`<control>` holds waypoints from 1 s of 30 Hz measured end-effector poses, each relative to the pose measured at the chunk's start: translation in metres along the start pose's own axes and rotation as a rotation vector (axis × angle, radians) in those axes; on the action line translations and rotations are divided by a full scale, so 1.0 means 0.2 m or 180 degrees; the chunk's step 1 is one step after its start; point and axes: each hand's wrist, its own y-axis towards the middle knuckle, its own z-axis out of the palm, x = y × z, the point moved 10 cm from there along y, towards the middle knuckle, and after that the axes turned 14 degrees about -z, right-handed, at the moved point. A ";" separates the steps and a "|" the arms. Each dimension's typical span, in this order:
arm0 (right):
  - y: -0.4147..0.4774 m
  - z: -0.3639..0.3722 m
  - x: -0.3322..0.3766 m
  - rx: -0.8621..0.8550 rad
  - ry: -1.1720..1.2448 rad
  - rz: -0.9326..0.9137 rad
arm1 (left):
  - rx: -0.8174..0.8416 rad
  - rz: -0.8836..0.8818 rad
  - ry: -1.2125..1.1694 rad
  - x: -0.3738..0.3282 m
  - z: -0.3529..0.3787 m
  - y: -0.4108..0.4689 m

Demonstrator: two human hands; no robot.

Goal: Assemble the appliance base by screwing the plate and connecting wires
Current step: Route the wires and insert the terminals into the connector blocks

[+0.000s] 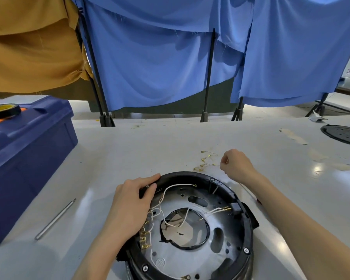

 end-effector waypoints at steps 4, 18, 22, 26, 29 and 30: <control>-0.04 -0.10 0.00 -0.0380 0.0772 0.0073 | 0.0022 -0.0104 -0.0074 0.01 0.00 0.00; -0.15 -0.13 0.26 -0.0879 -0.0569 -0.1532 | 0.0017 -0.0161 -0.0089 0.00 -0.01 -0.01; -0.13 -0.07 0.21 -0.0662 -0.0831 -0.1226 | 0.0039 -0.0154 -0.0132 0.00 0.00 -0.01; -0.15 -0.16 0.13 -0.1094 -0.0370 -0.0719 | 0.0045 -0.0165 -0.0060 0.00 -0.01 -0.01; -0.17 -0.18 0.05 -0.1332 0.1494 -0.0272 | 0.0084 -0.0186 -0.0015 -0.01 0.00 -0.01; -0.19 -0.16 0.05 -0.1313 0.2096 -0.0187 | 0.0104 -0.0188 -0.0025 -0.01 0.00 -0.01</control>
